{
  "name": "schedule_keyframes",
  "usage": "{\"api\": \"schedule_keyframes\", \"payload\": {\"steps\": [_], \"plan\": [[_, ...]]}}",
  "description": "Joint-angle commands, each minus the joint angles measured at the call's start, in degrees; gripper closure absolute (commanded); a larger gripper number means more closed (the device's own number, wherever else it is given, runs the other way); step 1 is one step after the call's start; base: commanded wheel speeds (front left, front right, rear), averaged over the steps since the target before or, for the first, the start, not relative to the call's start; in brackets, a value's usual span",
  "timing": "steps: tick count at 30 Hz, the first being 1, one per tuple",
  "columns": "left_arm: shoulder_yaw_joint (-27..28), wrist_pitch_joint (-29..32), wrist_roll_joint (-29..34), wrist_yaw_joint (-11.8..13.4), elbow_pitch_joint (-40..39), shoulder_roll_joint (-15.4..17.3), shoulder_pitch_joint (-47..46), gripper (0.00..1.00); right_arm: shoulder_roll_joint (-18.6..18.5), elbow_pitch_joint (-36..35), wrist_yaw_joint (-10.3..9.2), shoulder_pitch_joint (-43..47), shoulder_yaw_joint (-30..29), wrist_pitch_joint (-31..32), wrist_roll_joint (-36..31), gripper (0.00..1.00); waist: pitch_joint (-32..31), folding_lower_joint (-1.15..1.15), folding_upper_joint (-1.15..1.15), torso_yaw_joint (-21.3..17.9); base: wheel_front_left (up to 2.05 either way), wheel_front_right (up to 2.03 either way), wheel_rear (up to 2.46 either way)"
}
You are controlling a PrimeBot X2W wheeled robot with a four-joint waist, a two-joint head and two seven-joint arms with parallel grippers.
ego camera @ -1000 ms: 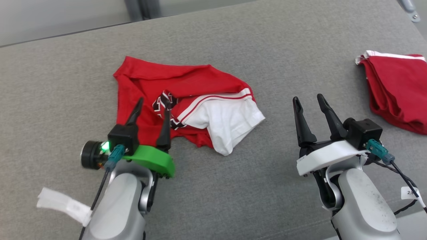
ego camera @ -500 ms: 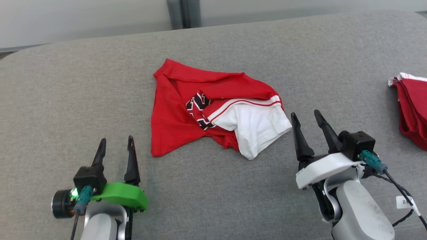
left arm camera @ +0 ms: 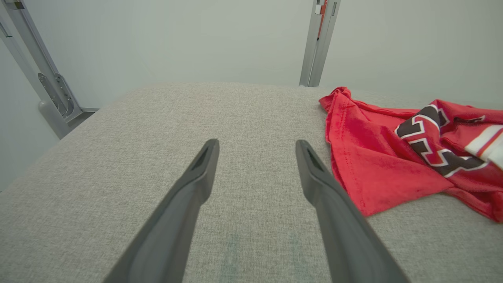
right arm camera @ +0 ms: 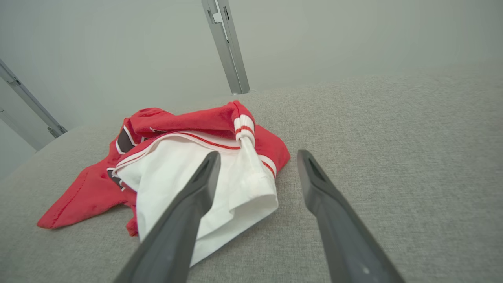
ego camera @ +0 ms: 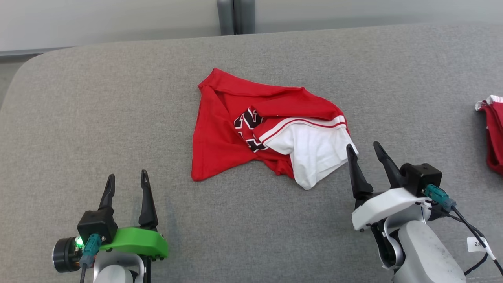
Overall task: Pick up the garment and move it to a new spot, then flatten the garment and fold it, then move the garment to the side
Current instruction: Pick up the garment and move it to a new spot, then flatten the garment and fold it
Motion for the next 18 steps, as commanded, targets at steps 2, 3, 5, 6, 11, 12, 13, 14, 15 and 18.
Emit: {"api": "schedule_keyframes", "payload": {"steps": [2,3,5,6,11,12,13,14,15,18], "plan": [[-0.28,0.02,-0.44,0.07,-0.26,0.2,-1.25,0.0,-0.1,0.64,-0.08,-0.83,-0.23,-0.16,-0.16,0.0,0.86,0.0,0.0,0.86,0.0,0.0,0.0],[-0.45,0.02,-0.46,0.11,-0.12,0.21,-1.29,0.0,-0.07,1.15,-0.08,-0.96,-0.32,-0.16,-0.46,0.0,1.07,0.0,0.0,1.17,0.0,0.0,0.0],[-0.84,0.02,-0.52,0.12,-0.13,0.2,-1.47,0.0,-0.09,1.75,-0.08,-1.34,-0.71,-0.16,-0.81,0.0,1.54,0.0,0.0,1.71,0.0,0.0,0.0],[-0.97,0.02,-0.51,0.16,-0.13,0.2,-1.55,0.0,-0.1,2.26,-0.08,-1.45,-0.93,-0.16,-0.72,0.0,1.77,0.0,0.0,1.95,0.0,0.0,0.0],[-0.98,0.02,-0.37,0.06,0.21,0.2,-1.84,0.0,-0.09,4.69,-0.08,-2.63,-1.79,-0.16,-1.28,0.0,2.69,0.0,0.0,2.89,0.0,0.0,0.0],[-1.02,0.02,-0.37,-0.02,0.23,0.2,-1.9,0.0,-0.09,5.16,-0.08,-2.77,-1.93,-0.16,-1.27,0.0,2.86,0.0,0.0,3.05,0.0,0.0,0.0],[-1.07,0.02,-0.36,-0.06,0.23,0.2,-1.97,0.0,-0.09,5.3,-0.08,-2.95,-1.97,-0.16,-1.21,0.08,2.98,0.0,0.0,3.15,0.0,0.0,0.0],[-1.13,0.02,-0.36,-0.05,0.17,0.2,-2.04,0.0,-0.09,5.48,-0.08,-3.04,-1.91,-0.16,-1.04,0.24,3.13,0.0,0.0,3.27,0.0,0.0,0.0],[-1.19,0.02,-0.35,-0.02,0.13,0.2,-2.06,0.0,-0.09,5.55,-0.08,-3.11,-1.94,-0.16,-0.92,0.54,3.25,0.0,0.0,3.34,0.0,0.0,0.0],[-1.94,0.02,0.99,-0.33,-0.07,0.2,-2.53,0.0,-0.09,5.74,-0.08,-3.29,-2.05,-0.16,-0.6,1.0,3.74,0.0,0.0,3.46,0.0,0.0,0.0]]}}
